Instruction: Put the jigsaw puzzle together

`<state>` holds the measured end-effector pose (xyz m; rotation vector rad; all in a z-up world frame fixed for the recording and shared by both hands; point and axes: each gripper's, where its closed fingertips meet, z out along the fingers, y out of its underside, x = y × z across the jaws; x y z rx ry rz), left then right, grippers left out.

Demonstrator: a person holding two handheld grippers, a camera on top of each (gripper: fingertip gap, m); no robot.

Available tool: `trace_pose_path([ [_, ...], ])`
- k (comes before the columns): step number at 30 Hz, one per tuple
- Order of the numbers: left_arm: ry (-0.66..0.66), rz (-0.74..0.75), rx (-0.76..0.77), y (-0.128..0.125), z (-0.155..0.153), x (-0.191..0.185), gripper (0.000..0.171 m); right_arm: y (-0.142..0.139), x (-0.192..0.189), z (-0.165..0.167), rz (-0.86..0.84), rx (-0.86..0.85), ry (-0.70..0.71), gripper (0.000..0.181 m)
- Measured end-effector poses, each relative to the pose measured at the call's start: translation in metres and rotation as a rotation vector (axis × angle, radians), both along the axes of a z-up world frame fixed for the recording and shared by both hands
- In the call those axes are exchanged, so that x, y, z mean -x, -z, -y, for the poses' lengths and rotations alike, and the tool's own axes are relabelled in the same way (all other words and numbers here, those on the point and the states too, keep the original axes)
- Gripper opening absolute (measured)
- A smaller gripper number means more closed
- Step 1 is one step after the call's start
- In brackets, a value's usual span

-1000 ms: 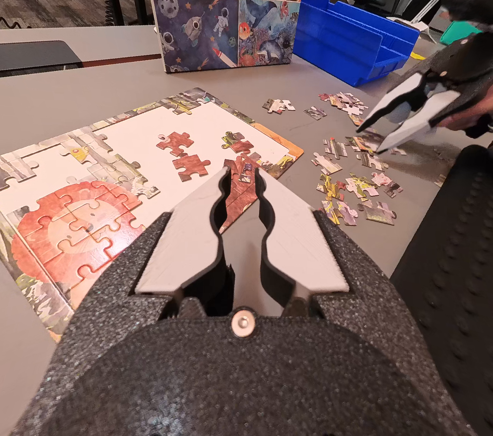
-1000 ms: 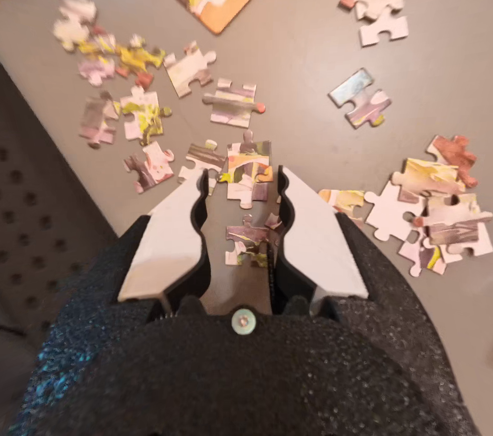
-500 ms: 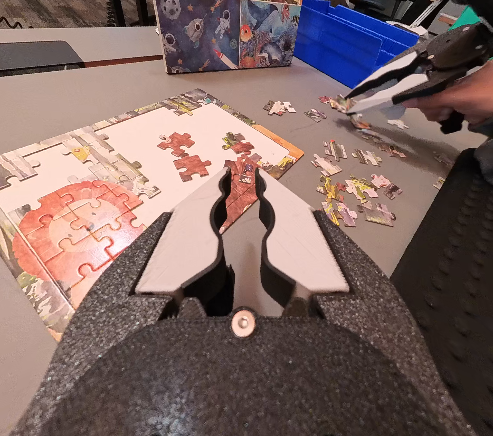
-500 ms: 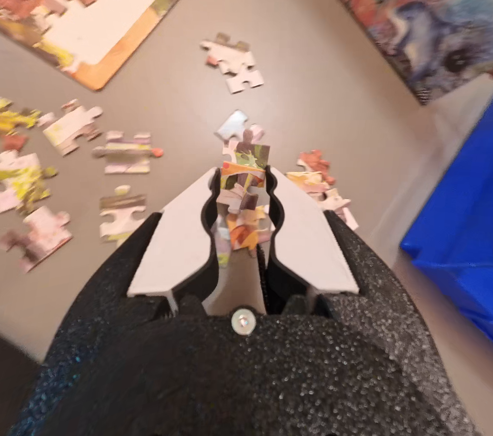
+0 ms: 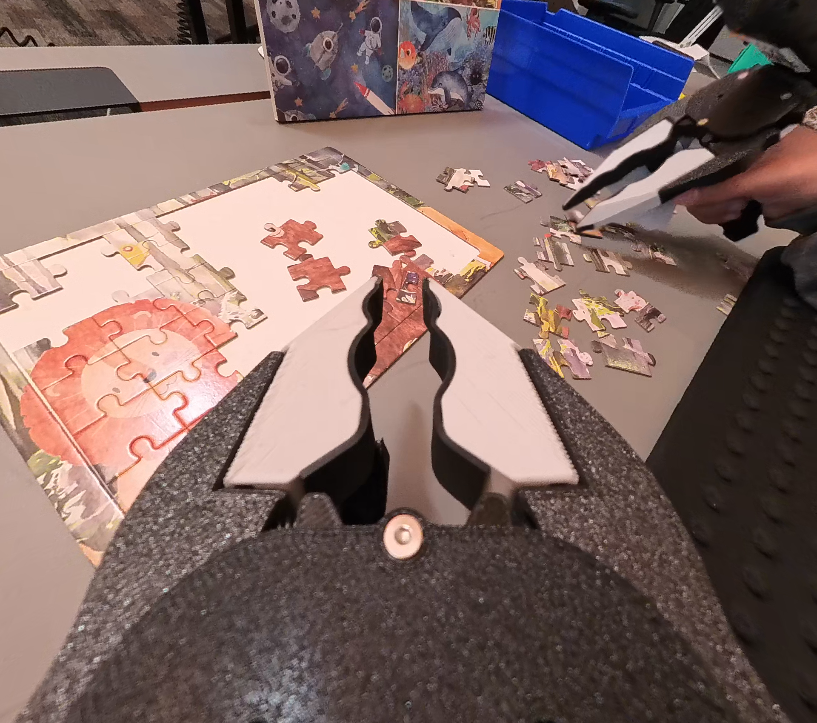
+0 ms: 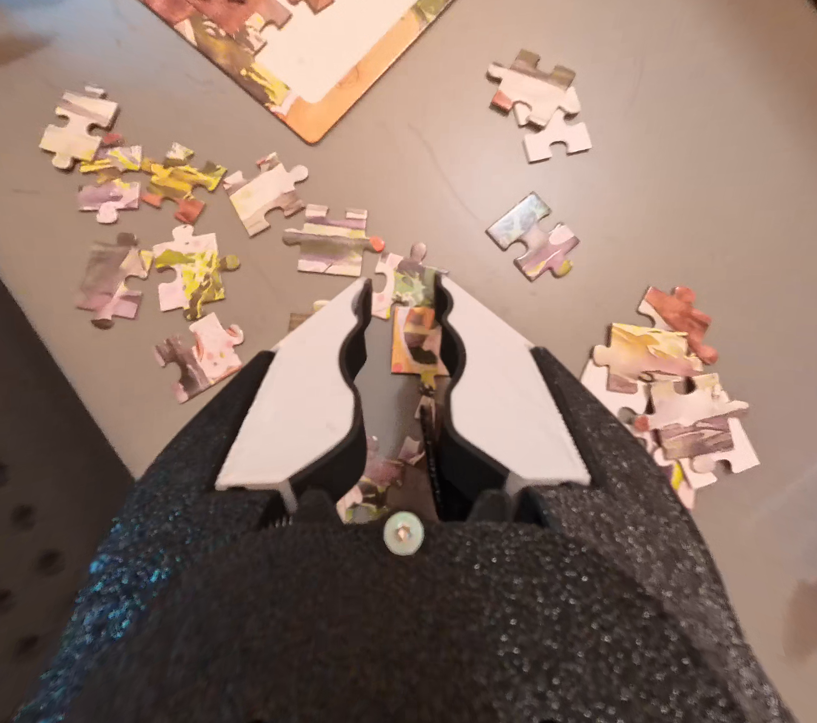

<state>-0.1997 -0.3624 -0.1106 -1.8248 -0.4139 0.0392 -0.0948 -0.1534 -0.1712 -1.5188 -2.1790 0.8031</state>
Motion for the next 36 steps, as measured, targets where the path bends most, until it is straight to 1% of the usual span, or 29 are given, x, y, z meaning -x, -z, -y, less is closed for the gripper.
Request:
trace_pose_path([
  [1,0.0,0.001,0.001,0.0,0.0,0.0,0.017,-0.002,0.003,-0.002,-0.014,-0.005,0.011,0.037],
  [2,0.001,0.003,0.002,0.0,0.0,0.0,0.017,-0.006,0.006,-0.001,-0.028,0.013,0.014,0.041],
  [4,0.0,0.005,0.002,0.001,0.0,0.001,0.017,-0.013,0.018,-0.009,-0.038,0.016,0.057,0.041],
  [6,-0.002,0.005,0.003,0.001,0.0,0.001,0.017,-0.016,0.035,-0.025,-0.017,-0.073,0.092,0.052],
  [7,-0.002,0.004,0.004,0.001,0.0,0.001,0.017,-0.015,0.045,-0.03,-0.006,-0.126,0.075,0.053],
  [9,-0.002,0.0,0.006,0.001,0.0,0.0,0.017,-0.009,0.069,-0.039,-0.011,-0.191,0.026,0.053],
  [11,-0.003,-0.005,0.005,0.0,0.0,0.0,0.017,0.001,0.084,-0.038,0.034,-0.117,-0.026,0.051],
  [14,-0.006,-0.002,0.001,0.0,0.0,0.001,0.016,0.007,0.092,-0.041,0.108,0.03,-0.047,0.05],
  [15,-0.007,0.0,-0.002,0.0,0.001,0.001,0.016,0.007,0.094,-0.044,0.101,0.042,-0.046,0.048],
  [17,-0.006,0.003,-0.004,-0.001,0.001,0.001,0.017,0.009,0.096,-0.048,0.078,0.035,-0.062,0.043],
  [21,0.002,0.007,0.001,0.001,0.0,0.0,0.017,0.013,0.098,-0.046,0.046,-0.02,-0.098,0.032],
  [25,0.004,0.005,0.003,0.001,-0.001,0.0,0.017,0.013,0.095,-0.048,0.054,-0.048,-0.103,0.031],
  [27,0.002,0.005,-0.001,0.0,0.0,0.0,0.017,0.011,0.088,-0.058,0.063,-0.097,-0.083,0.031],
  [29,0.001,0.005,-0.003,0.0,0.0,0.0,0.017,0.002,0.078,-0.075,0.05,-0.133,-0.029,0.031],
  [31,0.002,0.005,-0.003,0.0,0.0,0.0,0.017,-0.016,0.069,-0.095,-0.003,-0.165,0.055,0.031],
  [32,0.002,0.005,-0.002,0.0,0.0,0.0,0.017,-0.026,0.065,-0.11,-0.034,-0.232,0.107,0.031],
  [33,0.003,0.005,-0.001,0.0,0.0,0.0,0.017,-0.036,0.061,-0.124,-0.065,-0.333,0.144,0.031],
  [34,0.003,0.005,0.0,0.0,0.0,0.0,0.017,-0.047,0.058,-0.131,-0.104,-0.424,0.149,0.031],
  [36,0.004,0.007,0.003,0.001,-0.001,0.0,0.017,-0.071,0.058,-0.131,-0.216,-0.556,0.152,0.031],
])
